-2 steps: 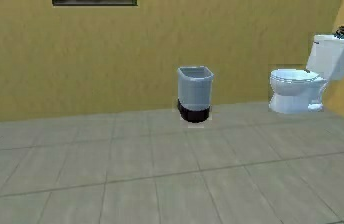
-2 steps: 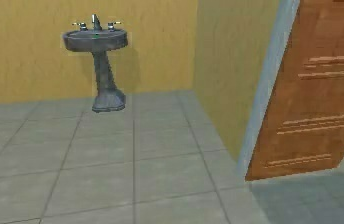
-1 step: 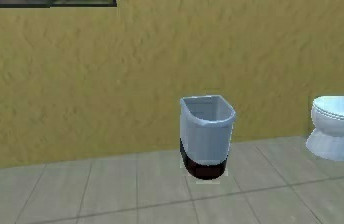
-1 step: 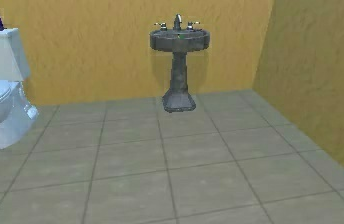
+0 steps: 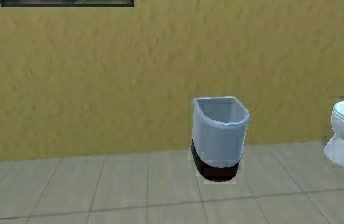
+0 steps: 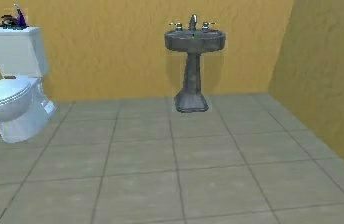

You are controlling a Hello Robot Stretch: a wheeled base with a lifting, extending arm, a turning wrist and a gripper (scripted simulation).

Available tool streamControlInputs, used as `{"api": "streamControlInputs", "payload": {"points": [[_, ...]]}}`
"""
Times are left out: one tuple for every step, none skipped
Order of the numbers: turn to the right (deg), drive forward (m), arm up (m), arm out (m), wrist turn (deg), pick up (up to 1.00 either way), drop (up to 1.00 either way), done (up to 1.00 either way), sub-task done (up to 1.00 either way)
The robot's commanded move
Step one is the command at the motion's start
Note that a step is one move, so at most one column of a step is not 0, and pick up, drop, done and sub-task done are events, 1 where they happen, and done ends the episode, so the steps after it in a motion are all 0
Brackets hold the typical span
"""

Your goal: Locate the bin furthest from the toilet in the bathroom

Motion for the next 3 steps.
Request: {"api": "streamControlInputs", "payload": {"points": [[0.0,0.55,0.00,0.00,0.0,0.00,0.00,0.00,0.00],[45.0,0.00,0.00,0.00,0.0,0.00,0.00,0.00,0.00],[27.0,0.00,0.00,0.00,0.0,0.00,0.00,0.00,0.00]]}}
